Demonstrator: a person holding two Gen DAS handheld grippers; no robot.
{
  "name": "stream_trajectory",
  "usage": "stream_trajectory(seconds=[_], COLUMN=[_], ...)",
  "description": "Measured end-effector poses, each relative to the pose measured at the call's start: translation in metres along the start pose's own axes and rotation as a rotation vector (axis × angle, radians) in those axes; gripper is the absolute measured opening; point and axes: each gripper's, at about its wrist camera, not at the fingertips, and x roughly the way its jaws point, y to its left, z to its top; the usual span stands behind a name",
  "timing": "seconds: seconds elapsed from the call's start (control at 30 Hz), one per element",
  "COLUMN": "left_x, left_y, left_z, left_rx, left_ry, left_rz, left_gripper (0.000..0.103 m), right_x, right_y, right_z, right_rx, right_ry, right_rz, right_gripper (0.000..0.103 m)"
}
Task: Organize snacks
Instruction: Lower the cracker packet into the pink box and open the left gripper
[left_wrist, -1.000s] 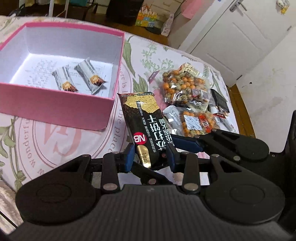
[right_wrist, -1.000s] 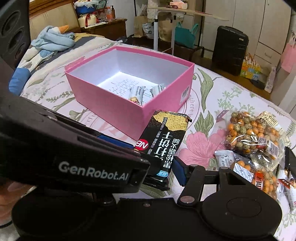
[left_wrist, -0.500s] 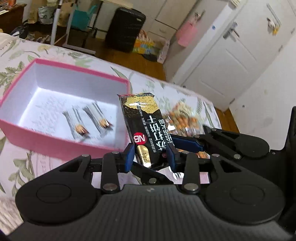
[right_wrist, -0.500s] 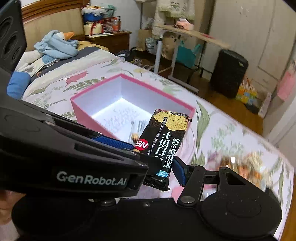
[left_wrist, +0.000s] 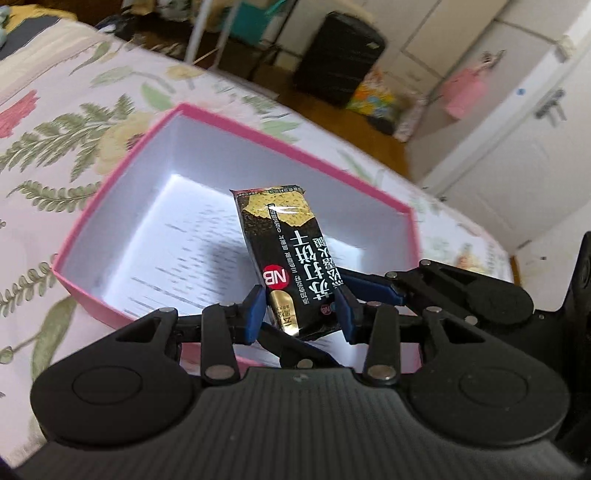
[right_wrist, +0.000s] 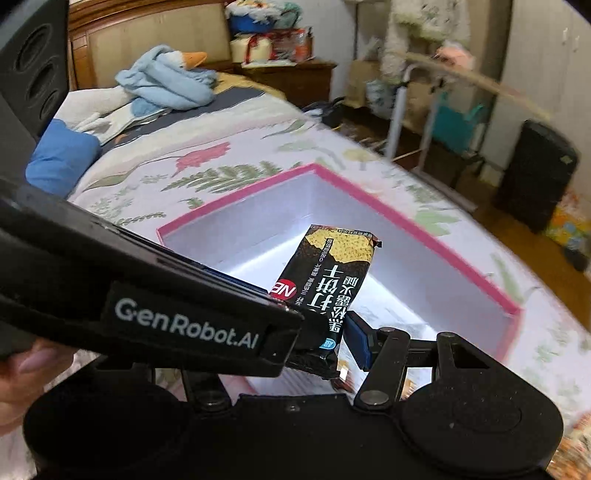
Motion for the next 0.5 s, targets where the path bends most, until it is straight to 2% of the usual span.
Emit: stream_trajectory(seconds=[0.1,0.17,0.2,0.27,0.3,0.5], left_x=[0.02,0.031,0.037,0.045,0.045,0.017], left_y=[0.011,0.018,0.022,0.029,0.03,0.02], left_z=[0.009,0.012,0.014,0.014,0.013,0.011], left_rx=[-0.014,-0.039,-0.054,-0.075,-0.069,-0.054], left_ry=[0.022,0.027,0.029,0.04,0.04,-0.019], left_rz=[0.035,0.05,0.056,0.089,0.097,0.071], left_gripper=[0.039,0.046,0.057,0.06,0.06,0.06], right_x=[0.025,0.039,0.045,0.052,0.053,0.014], right_y=[-0.012,-0.021,-0.026,-0.037,-0.042,-0.05], right_z=[0.003,0.003,0.004,0.003,0.003,-0.012], right_rx=[0.023,0.046,0.07,0.158,0.205,0.208], right_ry=[0.018,0.031,0.038,0.072,0.097,0.075], right_rz=[0.063,0.098,0.113,0.122,0.127,0.094], right_gripper=[0.064,0.065,0.066,0.076,0.076,0.077])
